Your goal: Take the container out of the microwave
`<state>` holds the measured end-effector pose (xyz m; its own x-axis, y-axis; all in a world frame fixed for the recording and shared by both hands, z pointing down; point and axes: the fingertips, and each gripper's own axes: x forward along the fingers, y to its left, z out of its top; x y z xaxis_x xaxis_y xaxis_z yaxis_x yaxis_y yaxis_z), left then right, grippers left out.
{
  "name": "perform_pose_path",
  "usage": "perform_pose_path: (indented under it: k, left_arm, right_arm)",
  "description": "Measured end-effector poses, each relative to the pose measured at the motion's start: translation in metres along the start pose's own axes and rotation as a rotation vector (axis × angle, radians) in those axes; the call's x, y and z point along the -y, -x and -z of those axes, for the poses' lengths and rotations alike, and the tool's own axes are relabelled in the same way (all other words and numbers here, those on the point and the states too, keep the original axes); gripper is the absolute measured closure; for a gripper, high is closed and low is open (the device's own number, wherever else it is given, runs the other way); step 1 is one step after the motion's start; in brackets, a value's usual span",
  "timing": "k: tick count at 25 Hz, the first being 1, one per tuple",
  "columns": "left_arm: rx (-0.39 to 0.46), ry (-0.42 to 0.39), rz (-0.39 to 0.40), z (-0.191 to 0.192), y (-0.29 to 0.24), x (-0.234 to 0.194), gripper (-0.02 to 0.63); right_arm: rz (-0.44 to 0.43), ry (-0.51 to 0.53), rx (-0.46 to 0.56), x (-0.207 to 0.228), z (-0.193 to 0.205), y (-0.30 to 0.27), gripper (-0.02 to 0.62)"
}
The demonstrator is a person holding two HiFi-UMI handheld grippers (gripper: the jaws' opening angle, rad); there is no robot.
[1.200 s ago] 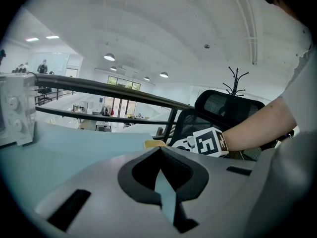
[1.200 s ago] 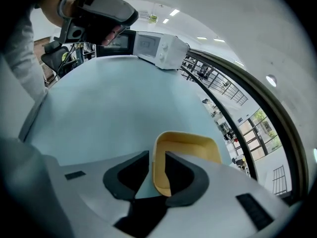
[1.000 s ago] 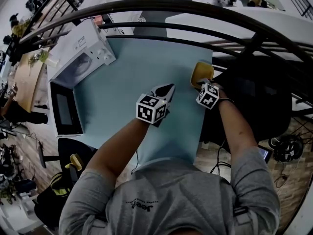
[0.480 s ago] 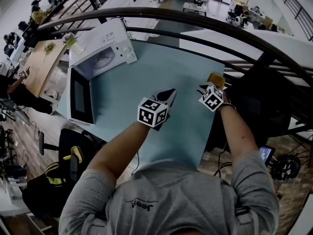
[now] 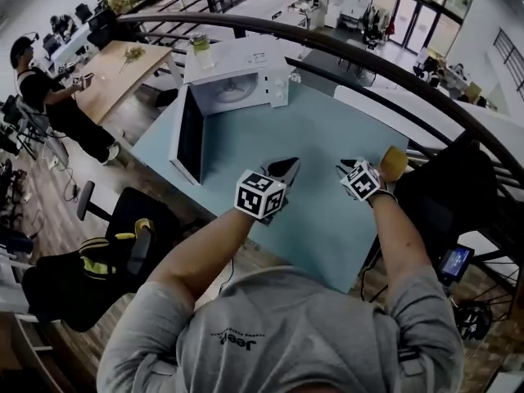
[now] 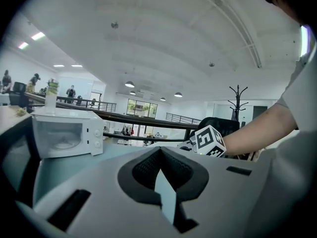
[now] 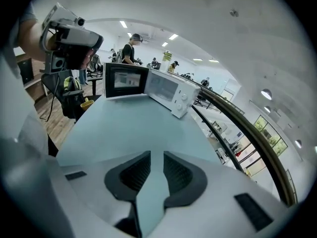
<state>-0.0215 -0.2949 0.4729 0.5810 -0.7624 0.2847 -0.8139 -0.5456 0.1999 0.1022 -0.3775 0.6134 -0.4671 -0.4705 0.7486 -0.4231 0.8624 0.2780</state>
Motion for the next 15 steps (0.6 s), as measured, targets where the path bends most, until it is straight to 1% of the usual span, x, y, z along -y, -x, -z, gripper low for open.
perform_pose_path:
  k: [6, 9, 15]
  left_arm:
    - [0.055, 0.008, -0.06, -0.009, 0.09, -0.022, 0.6]
    - [0.081, 0.0, -0.084, -0.007, 0.134, -0.026, 0.6]
    - [0.123, -0.004, -0.125, -0.002, 0.209, -0.038, 0.6]
  right_arm:
    - [-0.024, 0.076, 0.04, -0.062, -0.074, 0.005, 0.505]
    - [-0.022, 0.1, 0.066, -0.095, -0.104, 0.011, 0.506]
    - [-0.01, 0.142, 0.124, -0.143, -0.158, 0.023, 0.512]
